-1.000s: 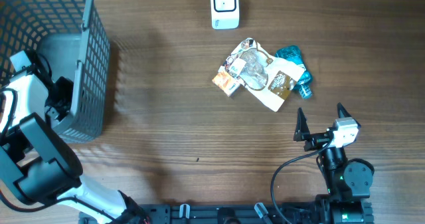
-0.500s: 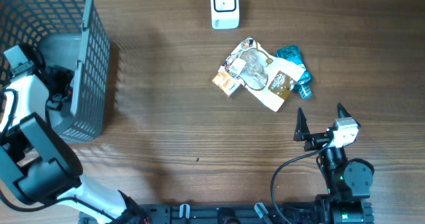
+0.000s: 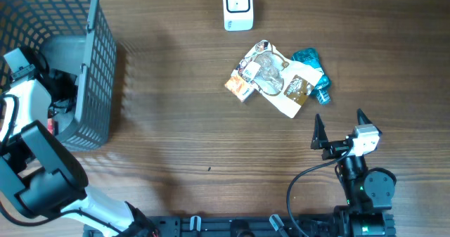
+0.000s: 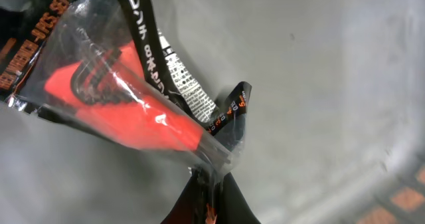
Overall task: Scan the item barcode
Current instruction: 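Reach the left gripper into the basket and grasp the red-black packet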
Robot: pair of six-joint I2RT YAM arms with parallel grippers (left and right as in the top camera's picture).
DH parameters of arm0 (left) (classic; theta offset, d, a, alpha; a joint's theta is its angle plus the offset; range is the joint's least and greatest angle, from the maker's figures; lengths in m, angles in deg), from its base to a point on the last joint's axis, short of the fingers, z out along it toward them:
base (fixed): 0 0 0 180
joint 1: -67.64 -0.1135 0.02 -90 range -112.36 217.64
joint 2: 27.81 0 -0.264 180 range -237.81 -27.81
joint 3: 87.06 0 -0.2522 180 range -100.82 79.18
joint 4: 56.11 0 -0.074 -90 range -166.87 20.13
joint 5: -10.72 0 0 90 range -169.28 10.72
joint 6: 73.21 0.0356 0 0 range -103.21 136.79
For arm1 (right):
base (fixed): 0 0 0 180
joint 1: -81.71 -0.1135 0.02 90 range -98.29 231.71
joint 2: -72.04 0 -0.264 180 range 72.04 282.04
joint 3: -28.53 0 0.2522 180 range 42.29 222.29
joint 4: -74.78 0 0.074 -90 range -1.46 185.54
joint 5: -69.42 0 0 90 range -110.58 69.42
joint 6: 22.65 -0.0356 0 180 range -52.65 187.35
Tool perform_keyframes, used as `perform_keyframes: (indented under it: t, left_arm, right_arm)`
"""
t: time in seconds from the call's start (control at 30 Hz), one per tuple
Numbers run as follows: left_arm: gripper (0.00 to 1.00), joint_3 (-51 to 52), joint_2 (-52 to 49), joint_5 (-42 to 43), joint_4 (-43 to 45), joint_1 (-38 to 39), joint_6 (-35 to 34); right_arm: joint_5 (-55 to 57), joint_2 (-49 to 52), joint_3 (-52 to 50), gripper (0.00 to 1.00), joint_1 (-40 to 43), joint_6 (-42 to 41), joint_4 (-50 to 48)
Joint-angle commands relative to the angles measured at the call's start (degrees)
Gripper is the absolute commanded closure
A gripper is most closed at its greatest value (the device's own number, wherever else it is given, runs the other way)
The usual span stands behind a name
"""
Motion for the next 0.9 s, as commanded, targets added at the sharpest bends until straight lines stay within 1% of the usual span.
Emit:
perform_keyframes:
  t: [0.0,0.13,0.23,0.3,0.33,0.43,0.47,0.5,0.53,0.57,0.6,0.63,0.67,0.77,0.8,0.83,0.87]
  left_arm:
    - [0.96,0.2,4.0,6.8,-1.9,0.0,-0.3]
    - [0.96,0.2,7.7,11.7,-3.5,3.1,-0.1]
    - [0.96,0.2,11.4,11.7,-4.4,8.2,-0.1]
    - [0.96,0.2,13.7,7.6,-4.4,11.1,-0.1]
    - [0.96,0.2,14.9,4.0,-4.7,12.1,-0.1]
    - [0.96,0.2,16.3,-1.4,-4.7,12.6,-0.1]
    - [0.81,0.2,16.3,-3.4,-4.7,12.3,-0.1]
    - [0.50,0.2,16.2,-4.9,-4.7,12.0,-0.2]
    - [0.26,0.2,16.1,-5.5,-4.7,11.8,-0.2]
    - [0.17,0.2,16.1,-6.7,-4.7,11.8,-0.1]
    - [0.10,0.2,16.0,-8.6,-4.7,11.8,0.1]
    - [0.06,0.2,15.8,-11.9,-4.7,11.8,4.0]
    - [0.06,0.2,15.3,-13.7,-4.8,11.7,10.2]
    - [0.06,0.2,12.8,-14.1,-6.2,10.1,26.1]
    - [0.07,0.2,11.9,-14.0,-6.3,9.6,28.7]
    - [0.10,0.2,10.4,-14.0,-6.3,8.6,32.8]
    - [0.10,0.2,8.9,-14.0,-6.2,7.7,36.4]
  right_arm:
    - [0.2,-0.3,0.0,0.00,0.2,-0.2,-0.2]
    - [0.2,-0.3,0.0,0.00,0.2,-0.3,-0.2]
    - [0.2,-0.3,0.0,0.00,0.2,-0.3,-0.2]
    - [0.2,-0.3,0.0,0.00,0.2,-0.2,-0.2]
    - [0.2,-0.3,0.0,0.00,0.2,-0.2,-0.2]
    - [0.2,-0.3,0.0,0.00,0.2,-0.3,-0.2]
    - [0.2,-0.3,0.0,0.00,0.2,-0.2,-0.2]
    - [0.2,-0.3,0.0,0.00,0.2,-0.3,-0.2]
    - [0.2,-0.3,0.0,0.00,0.2,-0.3,-0.2]
    - [0.2,-0.3,0.0,0.00,0.2,-0.2,-0.2]
    - [0.2,-0.3,0.0,0.00,0.2,-0.3,-0.2]
    - [0.2,-0.3,0.0,0.00,0.2,-0.3,-0.2]
    - [0.2,-0.3,0.0,0.00,0.2,-0.2,-0.2]
    - [0.2,-0.3,0.0,0.00,0.2,-0.3,-0.2]
    - [0.2,-0.3,0.0,0.00,0.2,-0.3,-0.2]
    - [0.2,-0.3,0.0,0.00,0.2,-0.2,-0.2]
    - [0.2,-0.3,0.0,0.00,0.2,-0.2,-0.2]
